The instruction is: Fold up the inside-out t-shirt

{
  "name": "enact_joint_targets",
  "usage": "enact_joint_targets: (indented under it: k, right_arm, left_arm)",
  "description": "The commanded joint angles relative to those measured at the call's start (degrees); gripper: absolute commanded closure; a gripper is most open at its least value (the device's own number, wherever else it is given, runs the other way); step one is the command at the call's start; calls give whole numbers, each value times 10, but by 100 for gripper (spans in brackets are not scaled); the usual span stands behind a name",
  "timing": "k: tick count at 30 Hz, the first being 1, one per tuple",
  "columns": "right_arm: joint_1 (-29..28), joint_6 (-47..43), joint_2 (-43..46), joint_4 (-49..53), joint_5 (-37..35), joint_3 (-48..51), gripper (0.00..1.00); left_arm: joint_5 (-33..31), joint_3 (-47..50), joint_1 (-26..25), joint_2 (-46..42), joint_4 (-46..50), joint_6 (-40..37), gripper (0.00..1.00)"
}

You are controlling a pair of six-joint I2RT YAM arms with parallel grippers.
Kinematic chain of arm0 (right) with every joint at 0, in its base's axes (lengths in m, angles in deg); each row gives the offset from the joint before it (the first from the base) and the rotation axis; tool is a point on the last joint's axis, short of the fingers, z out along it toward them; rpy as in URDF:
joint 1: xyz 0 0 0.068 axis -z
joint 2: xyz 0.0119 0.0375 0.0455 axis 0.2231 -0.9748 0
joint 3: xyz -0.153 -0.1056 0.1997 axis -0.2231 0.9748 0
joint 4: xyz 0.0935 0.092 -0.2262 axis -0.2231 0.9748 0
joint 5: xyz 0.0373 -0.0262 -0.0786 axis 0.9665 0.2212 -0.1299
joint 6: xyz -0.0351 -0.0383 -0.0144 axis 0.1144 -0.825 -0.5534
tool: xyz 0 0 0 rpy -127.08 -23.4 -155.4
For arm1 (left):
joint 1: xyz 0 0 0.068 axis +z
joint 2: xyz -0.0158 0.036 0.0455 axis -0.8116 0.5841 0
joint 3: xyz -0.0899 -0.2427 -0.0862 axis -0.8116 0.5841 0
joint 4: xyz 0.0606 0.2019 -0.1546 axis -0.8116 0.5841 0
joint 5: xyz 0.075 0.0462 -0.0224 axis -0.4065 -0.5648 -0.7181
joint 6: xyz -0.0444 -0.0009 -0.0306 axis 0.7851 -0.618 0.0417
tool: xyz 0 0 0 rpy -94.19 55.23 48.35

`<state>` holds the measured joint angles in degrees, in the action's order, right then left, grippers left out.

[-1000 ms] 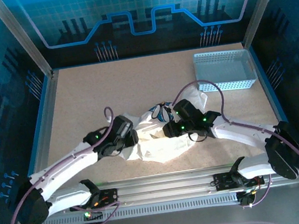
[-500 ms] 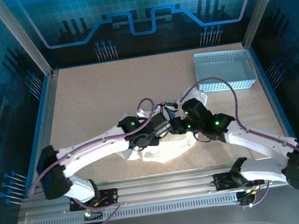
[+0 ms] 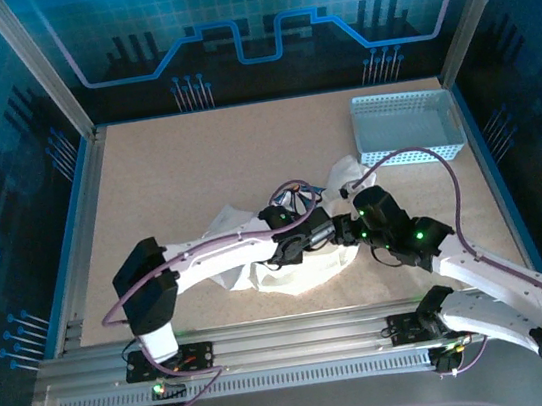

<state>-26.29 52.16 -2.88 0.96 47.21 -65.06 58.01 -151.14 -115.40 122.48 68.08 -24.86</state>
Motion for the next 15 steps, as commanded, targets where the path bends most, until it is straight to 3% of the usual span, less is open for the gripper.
enact_joint_targets:
  k: [1, 6, 13, 15]
  right_arm:
    - [6, 8, 2, 5, 1, 9, 45]
    - [7, 7, -7, -2, 9, 7, 45]
    - [6, 6, -37, -12, 31, 1, 45]
    - [5, 7, -45, -11, 36, -3, 46]
  left_arm:
    - [-28, -29, -1, 29, 42, 11, 46]
    - [-38, -21, -1, 26, 44, 18, 64]
    - [-48, 2, -1, -4, 24, 16, 100]
    - [-48, 18, -3, -30, 8, 13, 100]
